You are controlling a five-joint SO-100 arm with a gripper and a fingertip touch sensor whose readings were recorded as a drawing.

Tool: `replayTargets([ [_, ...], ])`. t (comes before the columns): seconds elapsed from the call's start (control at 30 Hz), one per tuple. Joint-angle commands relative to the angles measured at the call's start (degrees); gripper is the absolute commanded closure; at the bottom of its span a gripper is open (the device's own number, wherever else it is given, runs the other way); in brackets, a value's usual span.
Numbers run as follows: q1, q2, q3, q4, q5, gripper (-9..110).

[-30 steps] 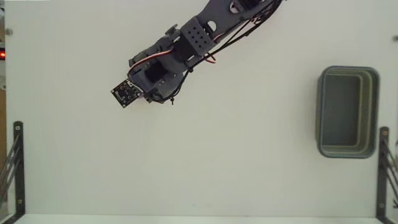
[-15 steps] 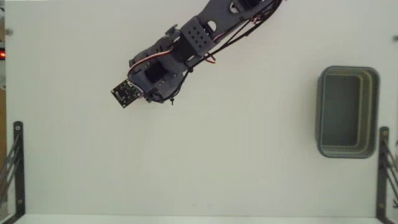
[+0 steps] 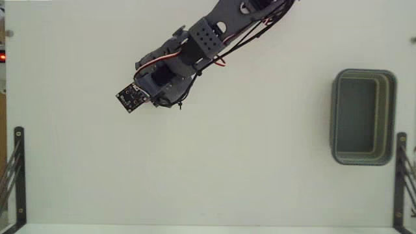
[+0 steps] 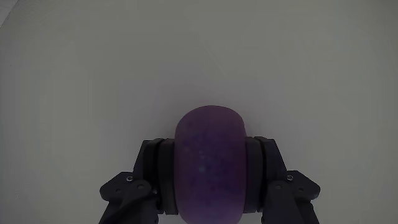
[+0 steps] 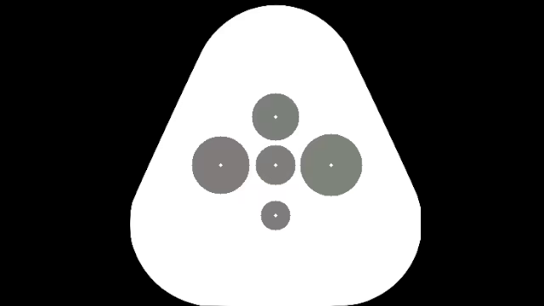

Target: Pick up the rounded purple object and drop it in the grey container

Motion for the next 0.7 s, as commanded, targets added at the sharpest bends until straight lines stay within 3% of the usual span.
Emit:
replayTargets([
  [0.0,0.02,2.22,-1.96,3.38,0.35,48],
  [0.67,0.02,4.48,-13.93,17.62,0.35,48],
])
